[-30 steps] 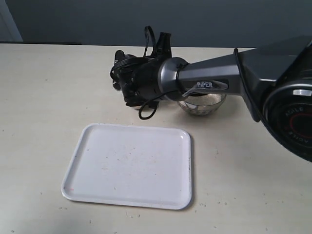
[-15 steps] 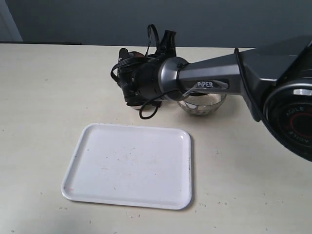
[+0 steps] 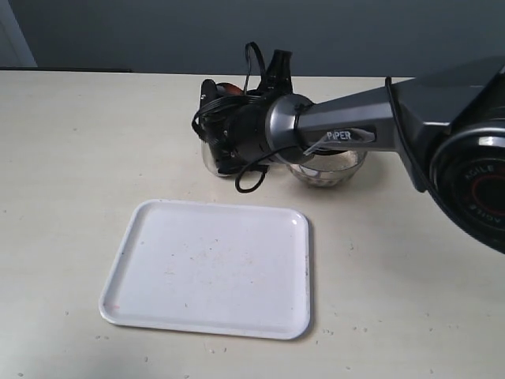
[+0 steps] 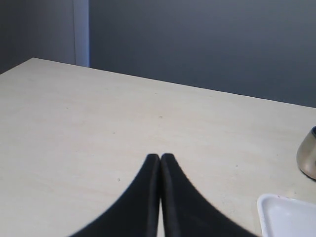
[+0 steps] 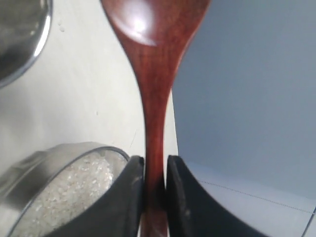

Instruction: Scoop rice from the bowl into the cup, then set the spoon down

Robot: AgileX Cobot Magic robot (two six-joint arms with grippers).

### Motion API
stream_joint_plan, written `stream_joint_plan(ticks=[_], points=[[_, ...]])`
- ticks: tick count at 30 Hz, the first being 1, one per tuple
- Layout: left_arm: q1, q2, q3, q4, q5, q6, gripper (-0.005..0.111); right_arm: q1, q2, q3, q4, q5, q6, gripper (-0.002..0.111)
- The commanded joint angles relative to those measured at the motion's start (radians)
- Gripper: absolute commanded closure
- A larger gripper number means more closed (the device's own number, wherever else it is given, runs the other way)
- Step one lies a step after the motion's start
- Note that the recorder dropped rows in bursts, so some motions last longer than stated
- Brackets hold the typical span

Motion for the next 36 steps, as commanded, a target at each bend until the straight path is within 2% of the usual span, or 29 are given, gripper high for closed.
stream_joint_plan(ticks=[1,6,11,19,26,31,36], points=[[0.002,-0.005,0.001,0.001,-0.008,0.000,0.106,-0.008,-0.011,0.006,-0.007,-0.006,0.019,0.109],[0.002,-0.005,0.001,0.001,-0.008,0.000,0.106,-0.008,-0.046,0.006,0.090,-0.002,0.007,0.109],[0.002,-0.005,0.001,0.001,-0.008,0.000,0.106,-0.008,-0.133,0.006,0.280,-0.031,-0.103,0.109],[0.002,-0.005,0.001,0.001,-0.009,0.000,0.106,-0.008,-0.264,0.006,0.625,-0.052,-0.425,0.109],[0.002,-0.005,0.001,0.001,-0.009,0.000,0.106,-0.008,-0.274,0.006,1.059,0.085,-0.711,0.109],[0.002,-0.005,0.001,0.001,-0.009,0.000,0.106,-0.008,-0.275,0.006,1.135,0.082,-0.763,0.109],[0.002,-0.005,0.001,0.001,-0.009,0.000,0.106,-0.008,-0.274,0.006,1.316,0.154,-0.932,0.109]])
